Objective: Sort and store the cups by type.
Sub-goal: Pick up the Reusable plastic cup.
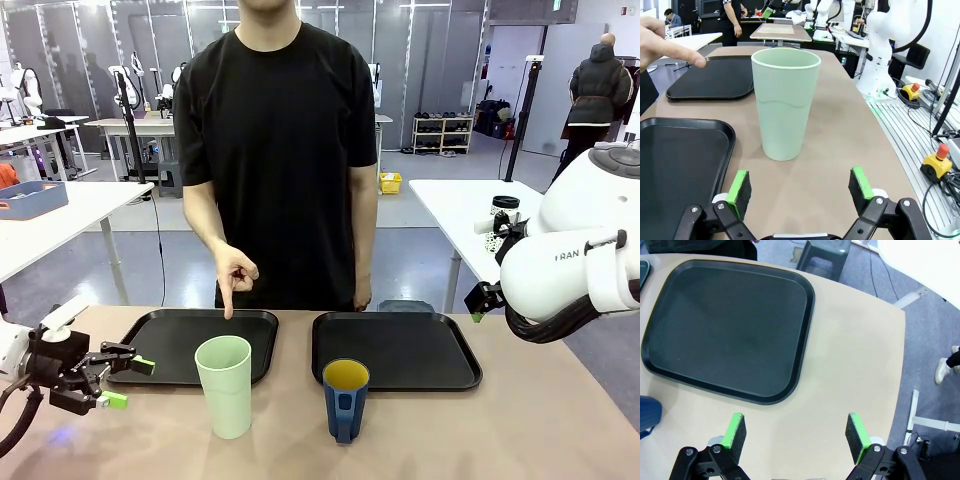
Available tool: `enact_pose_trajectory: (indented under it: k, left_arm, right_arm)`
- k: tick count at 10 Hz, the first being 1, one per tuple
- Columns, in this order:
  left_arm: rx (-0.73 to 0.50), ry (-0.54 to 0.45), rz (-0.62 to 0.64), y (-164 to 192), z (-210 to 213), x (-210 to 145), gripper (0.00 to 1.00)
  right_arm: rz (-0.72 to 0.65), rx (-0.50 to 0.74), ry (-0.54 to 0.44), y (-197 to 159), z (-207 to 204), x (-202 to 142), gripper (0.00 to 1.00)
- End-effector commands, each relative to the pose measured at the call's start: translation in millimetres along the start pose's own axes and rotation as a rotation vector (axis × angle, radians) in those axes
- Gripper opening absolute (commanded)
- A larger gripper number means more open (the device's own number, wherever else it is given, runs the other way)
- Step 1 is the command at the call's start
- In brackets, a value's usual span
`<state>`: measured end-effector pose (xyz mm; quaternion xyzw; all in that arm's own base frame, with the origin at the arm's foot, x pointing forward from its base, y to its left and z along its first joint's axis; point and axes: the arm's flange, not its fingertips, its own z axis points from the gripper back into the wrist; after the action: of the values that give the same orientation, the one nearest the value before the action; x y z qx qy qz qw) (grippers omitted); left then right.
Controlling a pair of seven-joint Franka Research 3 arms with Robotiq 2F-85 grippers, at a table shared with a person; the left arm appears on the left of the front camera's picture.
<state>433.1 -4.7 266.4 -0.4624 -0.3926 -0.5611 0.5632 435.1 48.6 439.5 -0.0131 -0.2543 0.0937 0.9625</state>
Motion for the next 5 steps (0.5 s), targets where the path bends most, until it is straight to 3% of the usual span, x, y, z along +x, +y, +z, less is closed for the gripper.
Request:
enact_pose_trajectory:
  k: [1,5]
  left_arm:
    - [-0.013,-0.015,0.035,18,-7,-12,1.00]
    - [-0.031,-0.124,-0.020,30,-16,-27,1.00]
  right_arm:
    - [0.000,0.001,0.001,0,-1,-2,1.00]
    - [0.000,0.001,0.001,0,-1,-2,1.00]
